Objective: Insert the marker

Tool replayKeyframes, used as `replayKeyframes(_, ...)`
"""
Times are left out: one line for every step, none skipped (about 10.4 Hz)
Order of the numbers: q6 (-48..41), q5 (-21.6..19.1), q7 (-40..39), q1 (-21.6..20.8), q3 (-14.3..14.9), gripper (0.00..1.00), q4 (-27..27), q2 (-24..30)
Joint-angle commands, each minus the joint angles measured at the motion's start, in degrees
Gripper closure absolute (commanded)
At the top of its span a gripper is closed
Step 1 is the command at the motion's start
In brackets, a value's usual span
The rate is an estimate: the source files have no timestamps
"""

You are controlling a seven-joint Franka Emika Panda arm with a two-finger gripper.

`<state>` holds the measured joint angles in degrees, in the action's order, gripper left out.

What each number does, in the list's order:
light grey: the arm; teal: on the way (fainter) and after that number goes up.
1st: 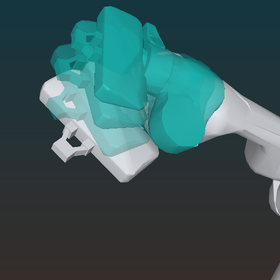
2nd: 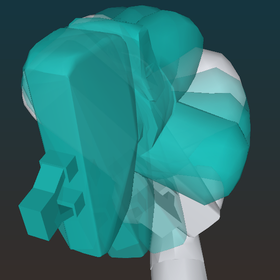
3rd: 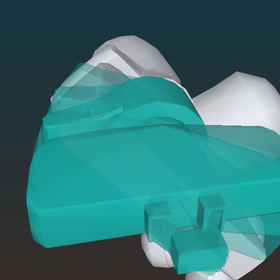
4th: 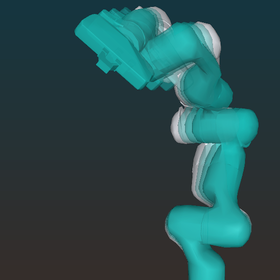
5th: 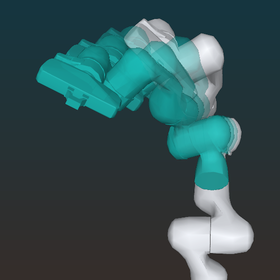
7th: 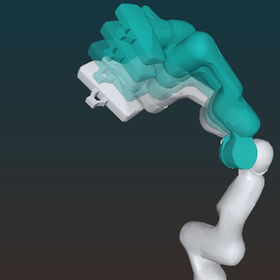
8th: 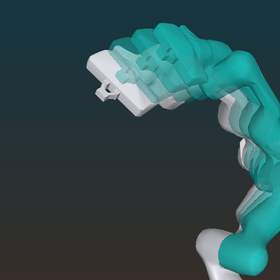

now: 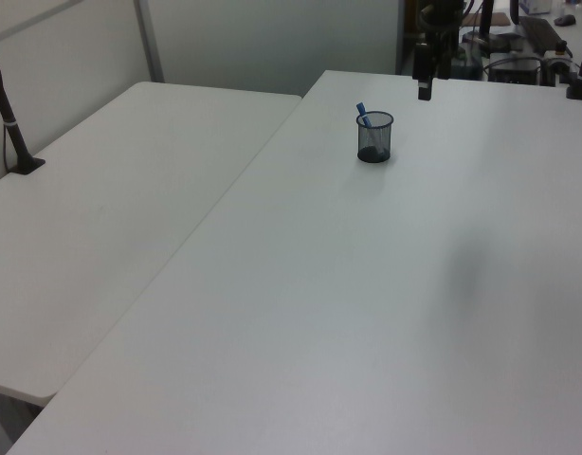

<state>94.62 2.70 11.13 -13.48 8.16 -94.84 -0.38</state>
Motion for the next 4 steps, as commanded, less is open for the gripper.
replayKeyframes(-1.28, -1.73, -2.34, 2.13, -0.25, 0.00, -0.52, 2.22)
replayKeyframes(-1.37, -1.73, -2.34, 4.31, -1.99, 0.00, 0.00, 2.84)
replayKeyframes(-1.46, -1.73, -2.34, 5.38, -2.71, 0.00, 0.18, 3.19)
replayKeyframes(-2.24, -1.73, -2.43, 5.30, -2.71, 0.00, 0.18, 3.37)
